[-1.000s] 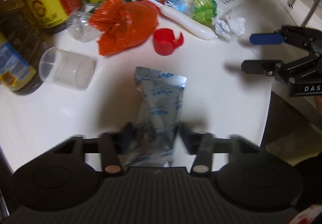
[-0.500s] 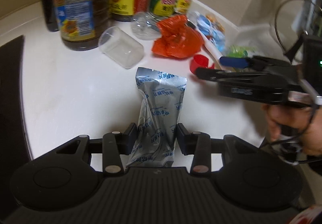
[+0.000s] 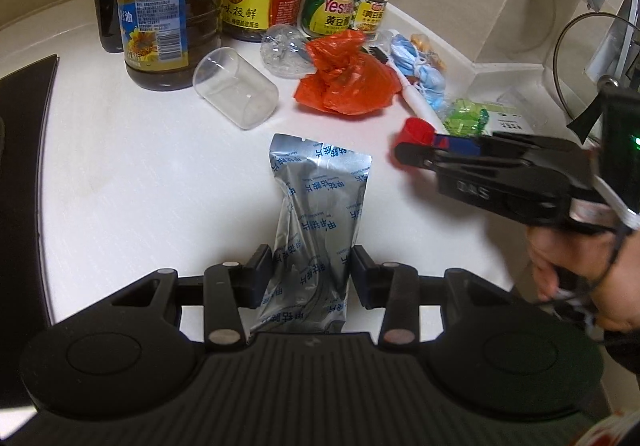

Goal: Collect trash
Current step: 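Grasp the small red cup with the right tool while the left tool holds the foil packet, then carry the foil packet and red cup down over the wastebasket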

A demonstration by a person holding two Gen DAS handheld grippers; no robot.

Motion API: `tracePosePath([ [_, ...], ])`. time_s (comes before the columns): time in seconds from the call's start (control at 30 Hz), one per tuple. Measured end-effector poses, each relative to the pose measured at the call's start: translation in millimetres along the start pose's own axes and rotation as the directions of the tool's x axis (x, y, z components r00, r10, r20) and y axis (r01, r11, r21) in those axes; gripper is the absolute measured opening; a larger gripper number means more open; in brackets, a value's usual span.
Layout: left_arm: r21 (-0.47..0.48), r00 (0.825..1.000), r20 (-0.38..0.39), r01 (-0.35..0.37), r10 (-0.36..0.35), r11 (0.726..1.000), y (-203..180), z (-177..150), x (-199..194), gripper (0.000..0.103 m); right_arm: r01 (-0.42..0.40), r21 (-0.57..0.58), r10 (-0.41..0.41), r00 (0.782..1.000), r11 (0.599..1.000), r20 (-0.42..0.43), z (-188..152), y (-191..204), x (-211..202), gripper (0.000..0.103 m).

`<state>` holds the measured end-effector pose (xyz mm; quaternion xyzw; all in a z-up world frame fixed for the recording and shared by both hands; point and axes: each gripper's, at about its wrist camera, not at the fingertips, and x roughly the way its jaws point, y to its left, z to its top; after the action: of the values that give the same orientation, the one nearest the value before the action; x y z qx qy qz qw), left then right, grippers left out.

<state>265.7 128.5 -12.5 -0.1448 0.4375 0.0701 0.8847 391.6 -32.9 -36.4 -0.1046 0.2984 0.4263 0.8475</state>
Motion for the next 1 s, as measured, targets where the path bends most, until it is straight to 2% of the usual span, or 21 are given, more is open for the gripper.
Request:
tracePosePath([
  [0.27,-0.040,1.000,-0.007,-0.013,0.012,0.999,-45,-30,-14,0.038,-0.088,0.021,0.088,0.996,0.996,-0.013,-39,-10,-62,0.032],
  [0.43,-0.059,1.000,-0.013,0.023,-0.024,0.998,-71,-52,-26,0.038,-0.115,0.023,0.115,0.993,0.993,-0.022,-66,-15,-96,0.032],
  [0.6,-0.015,0.993,-0.039,0.108,-0.108,0.994,-91,-76,-35,0.038,-0.051,0.027,0.052,0.997,0.998,-0.048,-99,-5,-135,0.032],
  [0.77,0.021,0.979,-0.081,0.188,-0.186,0.982,-95,-103,-39,0.038,0.035,0.053,-0.030,0.995,0.998,-0.090,-136,16,-163,0.032],
  [0.87,0.041,0.974,-0.107,0.203,-0.197,0.978,-93,-121,-37,0.038,0.073,0.061,-0.065,0.990,0.995,-0.122,-156,33,-169,0.032],
  [1.0,0.015,0.969,-0.149,0.201,-0.197,0.979,-86,-147,-27,0.038,0.112,0.064,-0.099,0.980,0.992,-0.172,-182,55,-171,0.032],
])
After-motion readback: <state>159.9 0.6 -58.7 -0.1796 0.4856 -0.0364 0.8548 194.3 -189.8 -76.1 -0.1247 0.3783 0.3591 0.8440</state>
